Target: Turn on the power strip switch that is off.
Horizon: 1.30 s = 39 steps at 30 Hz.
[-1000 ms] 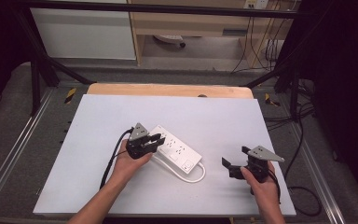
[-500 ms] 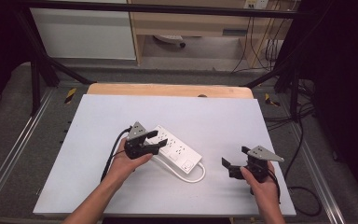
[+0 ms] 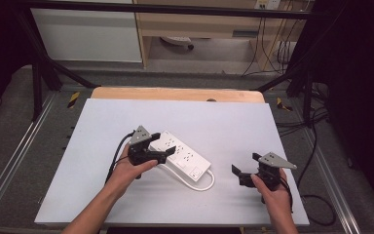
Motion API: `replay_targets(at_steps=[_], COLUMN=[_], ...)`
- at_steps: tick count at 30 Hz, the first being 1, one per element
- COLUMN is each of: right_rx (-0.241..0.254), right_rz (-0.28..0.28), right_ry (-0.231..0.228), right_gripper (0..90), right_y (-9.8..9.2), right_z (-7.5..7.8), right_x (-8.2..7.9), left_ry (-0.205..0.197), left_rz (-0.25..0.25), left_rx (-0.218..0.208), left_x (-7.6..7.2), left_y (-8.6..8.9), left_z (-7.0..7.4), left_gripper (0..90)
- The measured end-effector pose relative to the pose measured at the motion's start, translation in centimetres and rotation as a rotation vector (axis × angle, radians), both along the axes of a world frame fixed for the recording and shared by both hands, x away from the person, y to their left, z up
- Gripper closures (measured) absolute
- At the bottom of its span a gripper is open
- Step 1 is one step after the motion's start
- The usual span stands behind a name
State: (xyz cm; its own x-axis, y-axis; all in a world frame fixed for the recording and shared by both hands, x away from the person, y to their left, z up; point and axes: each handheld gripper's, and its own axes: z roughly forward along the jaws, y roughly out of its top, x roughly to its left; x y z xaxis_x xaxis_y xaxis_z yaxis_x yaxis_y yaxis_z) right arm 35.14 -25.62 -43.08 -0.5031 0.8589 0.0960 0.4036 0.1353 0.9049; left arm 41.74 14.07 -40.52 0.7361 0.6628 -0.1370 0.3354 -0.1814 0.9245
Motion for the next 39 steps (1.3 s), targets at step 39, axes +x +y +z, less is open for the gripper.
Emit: replay_targets(at_steps=[39], right_rx=[-0.002], right_rz=[-0.001], right_ry=[0.002], right_gripper=[3.2], right_y=[0.1], right_z=[0.0], right_x=[0.0], left_ry=[-0.047], left_rz=[0.021], left_rx=[-0.054], left_x=[-2.3], left_y=[4.7], left_z=[3.1], left_gripper=[6.0])
